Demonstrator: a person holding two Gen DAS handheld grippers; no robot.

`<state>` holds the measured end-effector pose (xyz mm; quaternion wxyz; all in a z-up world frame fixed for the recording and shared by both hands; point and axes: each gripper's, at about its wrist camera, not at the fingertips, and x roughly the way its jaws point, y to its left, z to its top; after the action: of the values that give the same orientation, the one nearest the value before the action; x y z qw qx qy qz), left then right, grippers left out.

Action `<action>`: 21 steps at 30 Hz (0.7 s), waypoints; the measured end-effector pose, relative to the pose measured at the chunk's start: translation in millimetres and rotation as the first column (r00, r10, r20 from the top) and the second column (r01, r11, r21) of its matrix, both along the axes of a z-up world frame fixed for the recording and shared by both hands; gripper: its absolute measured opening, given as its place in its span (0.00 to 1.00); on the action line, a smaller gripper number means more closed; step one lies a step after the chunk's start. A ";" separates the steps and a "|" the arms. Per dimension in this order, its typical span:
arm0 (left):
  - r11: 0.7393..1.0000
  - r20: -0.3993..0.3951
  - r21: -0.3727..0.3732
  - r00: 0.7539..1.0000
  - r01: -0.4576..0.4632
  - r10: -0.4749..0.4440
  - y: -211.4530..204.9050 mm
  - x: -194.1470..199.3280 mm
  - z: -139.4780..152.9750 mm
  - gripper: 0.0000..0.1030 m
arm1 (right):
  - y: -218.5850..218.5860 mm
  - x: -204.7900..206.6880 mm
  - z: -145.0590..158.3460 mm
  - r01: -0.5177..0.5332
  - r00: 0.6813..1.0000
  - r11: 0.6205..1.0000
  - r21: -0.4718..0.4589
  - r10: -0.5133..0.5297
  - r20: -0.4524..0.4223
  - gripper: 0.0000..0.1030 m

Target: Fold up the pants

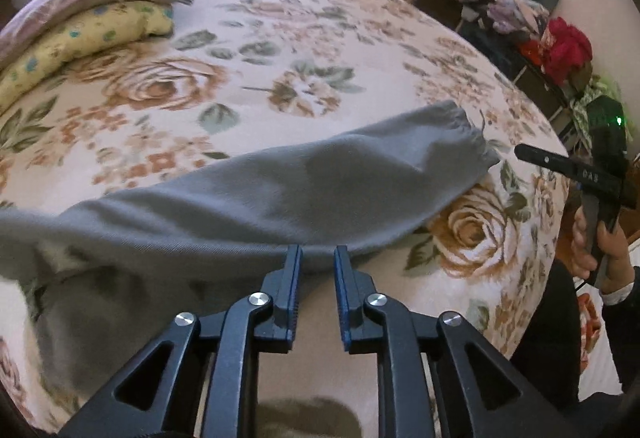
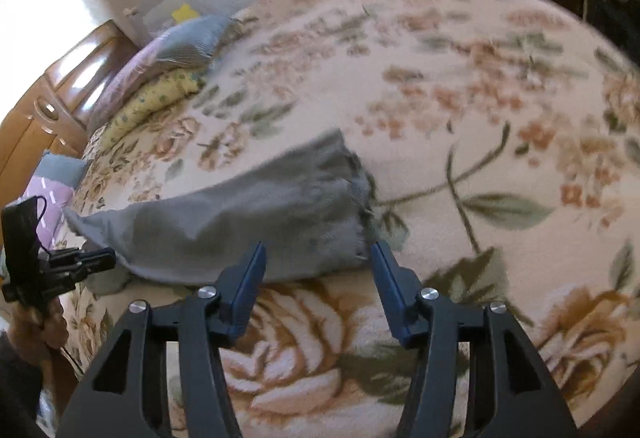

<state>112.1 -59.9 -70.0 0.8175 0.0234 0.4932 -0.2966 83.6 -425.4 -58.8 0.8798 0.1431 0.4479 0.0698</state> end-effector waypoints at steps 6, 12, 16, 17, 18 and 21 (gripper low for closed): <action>0.989 -0.014 -0.043 0.990 -0.142 0.142 57.5 -17.3 5.6 0.22 | 61.6 7.6 10.9 -0.161 0.987 0.986 0.032 0.160 0.033 0.54; 0.952 -0.041 -0.065 0.954 -0.300 0.298 120.2 -26.0 3.5 0.22 | 141.4 22.1 3.3 -0.322 0.947 0.945 0.060 0.320 0.029 0.54; 0.922 -0.052 -0.099 0.927 -0.375 0.372 152.2 -18.2 8.3 0.25 | 187.7 28.5 -0.9 -0.411 0.911 0.910 0.055 0.411 0.022 0.54; 0.917 -0.048 -0.102 0.923 -0.386 0.383 157.2 -15.8 10.3 0.32 | 198.1 30.2 -1.9 -0.433 0.901 0.900 0.054 0.433 0.019 0.54; 0.911 -0.042 -0.106 0.917 -0.398 0.396 162.5 -11.9 12.7 0.40 | 210.3 32.8 -2.5 -0.455 0.890 0.889 0.049 0.455 0.015 0.54; 0.899 -0.014 -0.106 0.905 -0.425 0.426 177.0 0.6 17.6 0.46 | 241.7 39.5 -3.0 -0.510 0.860 0.860 0.022 0.510 0.010 0.54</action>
<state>112.7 117.1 -52.4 0.8650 -0.1271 0.4658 -0.1366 123.1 -183.7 -61.7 0.8291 0.0299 0.4674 0.3055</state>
